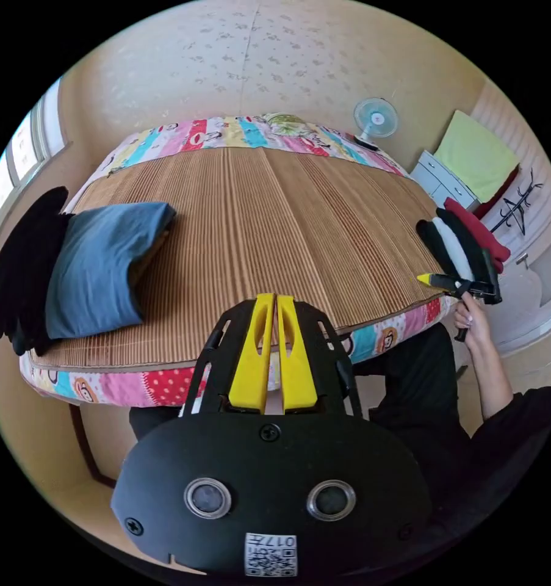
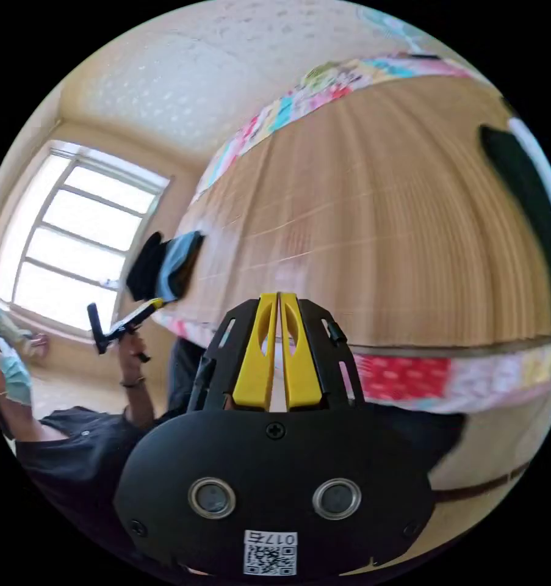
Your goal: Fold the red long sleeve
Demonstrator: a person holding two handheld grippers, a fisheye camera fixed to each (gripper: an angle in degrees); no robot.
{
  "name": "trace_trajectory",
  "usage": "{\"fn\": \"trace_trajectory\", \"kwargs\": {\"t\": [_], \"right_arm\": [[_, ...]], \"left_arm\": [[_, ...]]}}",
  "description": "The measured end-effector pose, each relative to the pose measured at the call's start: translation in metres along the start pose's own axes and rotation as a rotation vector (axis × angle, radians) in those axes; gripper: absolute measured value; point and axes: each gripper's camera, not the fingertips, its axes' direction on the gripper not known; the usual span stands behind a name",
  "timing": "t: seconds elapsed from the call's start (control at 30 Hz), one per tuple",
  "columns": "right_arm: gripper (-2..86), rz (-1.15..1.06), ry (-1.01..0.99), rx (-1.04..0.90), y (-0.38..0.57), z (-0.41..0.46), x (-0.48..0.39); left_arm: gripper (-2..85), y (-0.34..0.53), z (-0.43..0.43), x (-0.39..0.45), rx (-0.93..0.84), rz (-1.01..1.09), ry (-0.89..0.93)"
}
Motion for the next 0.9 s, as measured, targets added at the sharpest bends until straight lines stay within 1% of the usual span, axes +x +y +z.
{"fn": "trace_trajectory", "kwargs": {"t": [0.07,0.13,0.23,0.27,0.33,0.47,0.53,0.6,0.63,0.7,0.77,0.9], "right_arm": [[2.5,0.095,0.354,0.103,0.009,-0.057,0.028],[4.0,0.158,0.498,0.198,0.011,-0.096,0.045],[6.7,0.189,0.592,0.323,0.009,-0.145,0.061],[7.0,0.193,0.627,0.328,0.005,-0.152,0.068],[5.1,0.17,0.638,0.284,0.001,-0.146,0.08],[5.1,0.196,0.523,0.304,0.016,-0.149,0.075],[6.2,0.187,0.5,0.305,0.023,-0.157,0.06],[7.4,0.169,0.523,0.35,0.033,-0.173,0.044],[7.9,0.17,0.547,0.384,0.038,-0.186,0.037],[8.2,0.19,0.525,0.414,0.043,-0.204,0.034],[9.5,0.21,0.42,0.427,0.048,-0.222,0.037],[13.0,0.271,0.274,0.469,0.068,-0.234,0.039]], "left_arm": [[-1.0,0.003,0.0,0.022,0.014,0.022,-0.023],[-1.0,0.007,0.003,0.044,0.013,0.037,-0.064],[-1.0,0.011,0.012,0.059,-0.024,0.046,-0.066],[-1.0,0.012,0.014,0.061,-0.031,0.047,-0.069],[-1.0,0.017,0.022,0.066,-0.049,0.043,-0.062],[-1.0,0.028,0.035,0.06,-0.064,0.024,0.024],[-1.0,0.037,0.037,0.05,-0.033,0.012,0.108],[-1.0,0.044,0.035,0.04,0.007,0.0,0.16],[-1.0,0.047,0.034,0.034,0.032,0.0,0.18],[-1.0,0.05,0.033,0.025,0.053,0.005,0.195],[-1.0,0.052,0.034,0.017,0.066,0.01,0.221],[-1.0,0.058,0.041,-0.007,0.071,-0.039,0.279]]}}
